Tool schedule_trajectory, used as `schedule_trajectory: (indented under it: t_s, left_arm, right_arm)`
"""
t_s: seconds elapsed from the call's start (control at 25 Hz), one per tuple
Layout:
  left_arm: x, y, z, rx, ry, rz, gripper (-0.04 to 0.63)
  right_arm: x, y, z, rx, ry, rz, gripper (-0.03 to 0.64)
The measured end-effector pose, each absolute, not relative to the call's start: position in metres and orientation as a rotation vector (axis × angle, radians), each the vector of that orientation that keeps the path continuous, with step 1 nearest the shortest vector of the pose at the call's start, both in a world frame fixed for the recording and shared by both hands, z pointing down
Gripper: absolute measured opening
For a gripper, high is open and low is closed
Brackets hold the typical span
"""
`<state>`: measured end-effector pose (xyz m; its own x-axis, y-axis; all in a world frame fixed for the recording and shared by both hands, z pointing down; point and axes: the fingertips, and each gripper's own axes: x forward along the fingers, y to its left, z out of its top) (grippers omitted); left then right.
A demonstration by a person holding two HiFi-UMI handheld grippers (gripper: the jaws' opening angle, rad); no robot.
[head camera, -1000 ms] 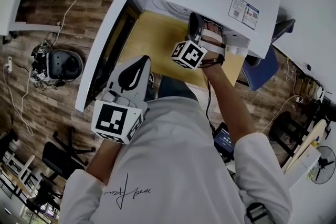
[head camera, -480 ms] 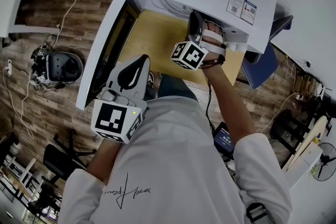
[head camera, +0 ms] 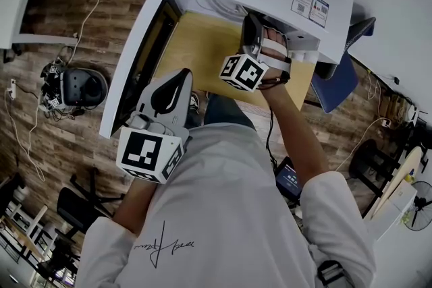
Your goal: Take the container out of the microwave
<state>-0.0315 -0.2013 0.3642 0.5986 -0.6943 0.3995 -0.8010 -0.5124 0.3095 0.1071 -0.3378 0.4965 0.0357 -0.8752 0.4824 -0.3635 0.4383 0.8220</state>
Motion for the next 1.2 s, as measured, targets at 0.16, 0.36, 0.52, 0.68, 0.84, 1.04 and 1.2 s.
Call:
schedule_trajectory:
  t_s: [0.16, 0.36, 0.52, 0.68, 0.84, 1.04, 1.2]
  left_arm:
    - [-0.032, -0.2, 0.362, 2.378, -1.183, 0.31, -0.006]
    - [-0.036, -0.197, 0.36, 2.387, -1.181, 0.299, -0.006]
    - [-0.038, -0.195, 0.36, 2.392, -1.176, 0.303, -0.006]
    - [-0.038, -0.193, 0.359, 2.402, -1.168, 0.306, -0.006]
    - [-0.039, -0.191, 0.357, 2.413, -1.162, 0.309, -0.006]
    - [-0.04, -0.188, 0.356, 2.423, -1.161, 0.308, -0.006]
    - [-0.041, -0.185, 0.354, 2.431, -1.158, 0.305, -0.006]
  right_arm:
    - [0.104, -0.334, 0.494, 1.132, -1.559, -0.561, 0.058]
    - [0.1, -0.328, 0.492, 1.136, -1.575, -0.546, 0.058]
    - [0.1, -0.325, 0.491, 1.144, -1.58, -0.529, 0.058]
    - [0.098, -0.32, 0.489, 1.15, -1.585, -0.517, 0.058]
    - [0.097, -0.315, 0.489, 1.154, -1.584, -0.506, 0.058]
    - [0.096, -0.308, 0.488, 1.156, -1.591, -0.497, 0.058]
    - [0.096, -0.303, 0.486, 1.162, -1.596, -0.483, 0.058]
